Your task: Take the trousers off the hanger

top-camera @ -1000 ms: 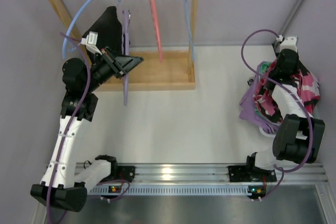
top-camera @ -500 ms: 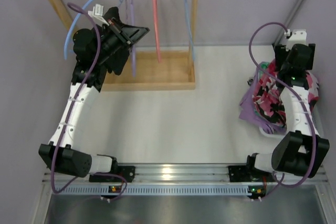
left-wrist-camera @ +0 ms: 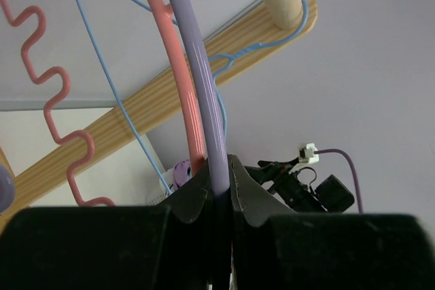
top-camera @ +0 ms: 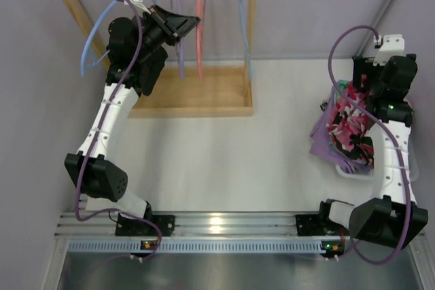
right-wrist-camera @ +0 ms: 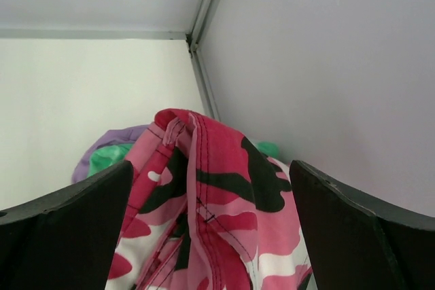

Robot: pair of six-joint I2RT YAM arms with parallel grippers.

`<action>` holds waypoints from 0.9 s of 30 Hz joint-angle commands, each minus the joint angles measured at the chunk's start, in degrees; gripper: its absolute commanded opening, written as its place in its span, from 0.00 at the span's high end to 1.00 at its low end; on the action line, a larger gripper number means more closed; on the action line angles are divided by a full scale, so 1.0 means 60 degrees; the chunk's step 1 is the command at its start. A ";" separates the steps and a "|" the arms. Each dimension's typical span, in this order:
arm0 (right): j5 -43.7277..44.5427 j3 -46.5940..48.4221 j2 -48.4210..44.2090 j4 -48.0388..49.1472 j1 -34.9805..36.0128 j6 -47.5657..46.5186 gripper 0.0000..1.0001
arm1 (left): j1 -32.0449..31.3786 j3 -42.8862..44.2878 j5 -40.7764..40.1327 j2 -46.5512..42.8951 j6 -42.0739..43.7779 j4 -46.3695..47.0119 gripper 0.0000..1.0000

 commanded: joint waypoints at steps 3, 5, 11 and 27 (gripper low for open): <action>-0.0739 0.0913 -0.0626 -0.0697 -0.0110 0.0356 0.01 | -0.0081 0.0531 -0.0258 0.0363 0.0247 0.1254 1.00; -0.0768 0.1031 -0.0758 -0.0872 -0.0110 0.0444 0.01 | -0.0081 0.0502 -0.0360 0.0509 0.0261 0.1269 1.00; -0.1308 0.1558 -0.1051 -0.1327 -0.0110 0.0927 0.01 | -0.0081 0.0400 -0.0420 0.0788 0.0262 0.1415 1.00; -0.2848 0.1910 -0.1769 -0.1474 -0.0110 0.1221 0.01 | 0.0270 -0.2059 -0.0800 -0.1538 0.1944 0.0099 0.29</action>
